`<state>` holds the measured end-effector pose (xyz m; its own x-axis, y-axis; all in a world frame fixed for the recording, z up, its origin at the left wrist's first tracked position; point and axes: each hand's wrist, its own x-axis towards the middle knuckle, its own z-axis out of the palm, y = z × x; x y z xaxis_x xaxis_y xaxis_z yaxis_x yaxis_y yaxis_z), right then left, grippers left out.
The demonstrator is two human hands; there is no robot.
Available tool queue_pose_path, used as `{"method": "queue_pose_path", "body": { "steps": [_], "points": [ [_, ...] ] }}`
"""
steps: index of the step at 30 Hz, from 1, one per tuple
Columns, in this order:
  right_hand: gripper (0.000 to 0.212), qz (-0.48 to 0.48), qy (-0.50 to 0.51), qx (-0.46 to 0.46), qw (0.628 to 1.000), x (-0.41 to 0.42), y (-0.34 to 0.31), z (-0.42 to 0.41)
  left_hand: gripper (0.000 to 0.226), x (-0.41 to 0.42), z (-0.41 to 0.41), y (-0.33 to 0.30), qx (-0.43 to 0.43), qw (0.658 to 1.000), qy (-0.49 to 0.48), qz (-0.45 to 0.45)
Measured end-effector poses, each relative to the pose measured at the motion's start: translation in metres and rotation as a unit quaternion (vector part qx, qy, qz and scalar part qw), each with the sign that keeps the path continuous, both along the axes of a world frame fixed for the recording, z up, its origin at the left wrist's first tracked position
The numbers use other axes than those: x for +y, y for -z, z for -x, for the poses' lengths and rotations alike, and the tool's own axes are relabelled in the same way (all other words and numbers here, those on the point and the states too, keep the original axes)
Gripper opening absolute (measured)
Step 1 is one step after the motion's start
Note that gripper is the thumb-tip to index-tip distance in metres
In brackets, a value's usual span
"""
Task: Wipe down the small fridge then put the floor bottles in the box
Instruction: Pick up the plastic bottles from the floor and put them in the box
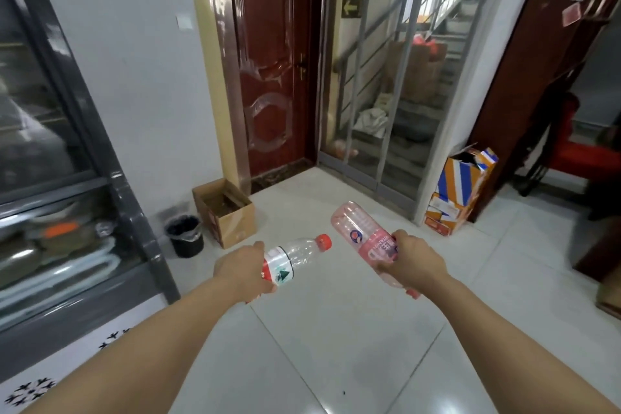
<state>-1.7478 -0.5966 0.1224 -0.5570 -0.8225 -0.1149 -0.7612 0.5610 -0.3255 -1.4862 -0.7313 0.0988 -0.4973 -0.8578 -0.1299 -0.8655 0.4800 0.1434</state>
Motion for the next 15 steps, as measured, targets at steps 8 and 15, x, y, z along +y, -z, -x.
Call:
{"method": "queue_pose_path", "body": {
  "steps": [8, 15],
  "points": [
    [0.059, 0.020, -0.020, 0.041, 0.999, -0.136, -0.010, 0.117, 0.064, -0.144, 0.115, 0.005, 0.028, 0.999, -0.020, 0.016],
    [0.063, 0.018, -0.024, 0.031, 0.999, -0.250, -0.025, 0.202, 0.065, -0.265, 0.211, -0.018, 0.021, 1.000, -0.003, 0.022]
  ]
}}
